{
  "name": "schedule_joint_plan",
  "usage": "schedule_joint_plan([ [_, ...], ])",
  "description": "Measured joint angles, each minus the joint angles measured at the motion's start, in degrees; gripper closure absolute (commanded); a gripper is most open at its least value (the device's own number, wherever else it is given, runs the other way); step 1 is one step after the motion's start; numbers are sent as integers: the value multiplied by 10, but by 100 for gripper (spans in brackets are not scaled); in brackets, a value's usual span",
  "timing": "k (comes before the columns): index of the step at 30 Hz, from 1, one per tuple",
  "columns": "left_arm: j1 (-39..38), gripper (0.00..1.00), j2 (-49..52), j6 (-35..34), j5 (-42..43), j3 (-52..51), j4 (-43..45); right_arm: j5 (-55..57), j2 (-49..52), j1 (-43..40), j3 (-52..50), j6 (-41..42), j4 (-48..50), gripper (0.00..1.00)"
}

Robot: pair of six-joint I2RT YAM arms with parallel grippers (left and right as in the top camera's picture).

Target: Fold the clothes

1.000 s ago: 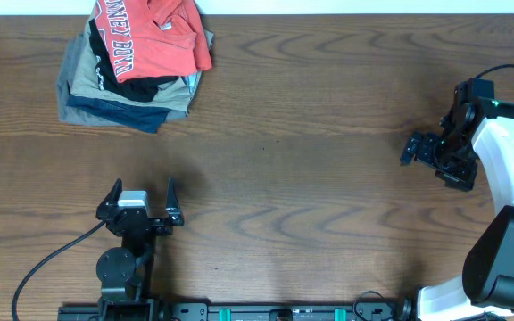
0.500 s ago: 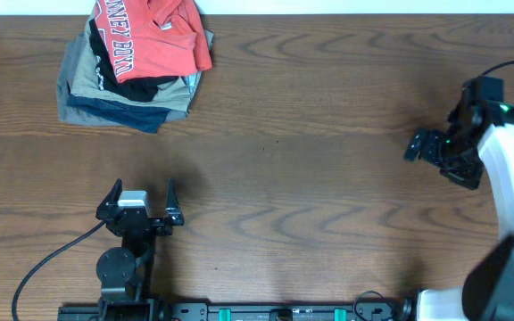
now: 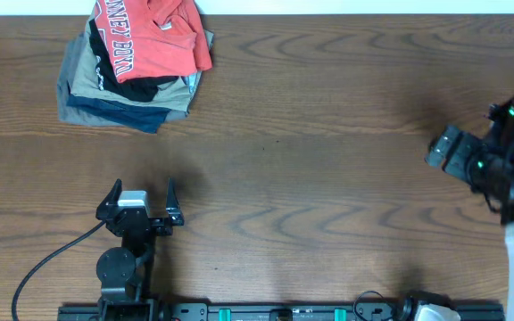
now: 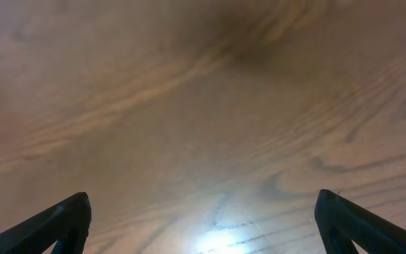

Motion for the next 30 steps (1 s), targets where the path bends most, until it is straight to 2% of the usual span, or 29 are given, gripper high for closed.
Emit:
schedule_joint_plan([
  [6,0,2,0,0,0,0,0,0,-98,7,0,0,0,1],
  [14,0,2,0,0,0,0,0,-1,-223,77,0,0,-2,1],
  [21,0,2,0,0,0,0,0,2,-316,88,-5,0,2,1],
  [25,0,2,0,0,0,0,-1,2,-382,101,-56,0,54,1],
  [30,0,2,0,2,0,1,-2,-2,-478,101,-206,0,186,1],
])
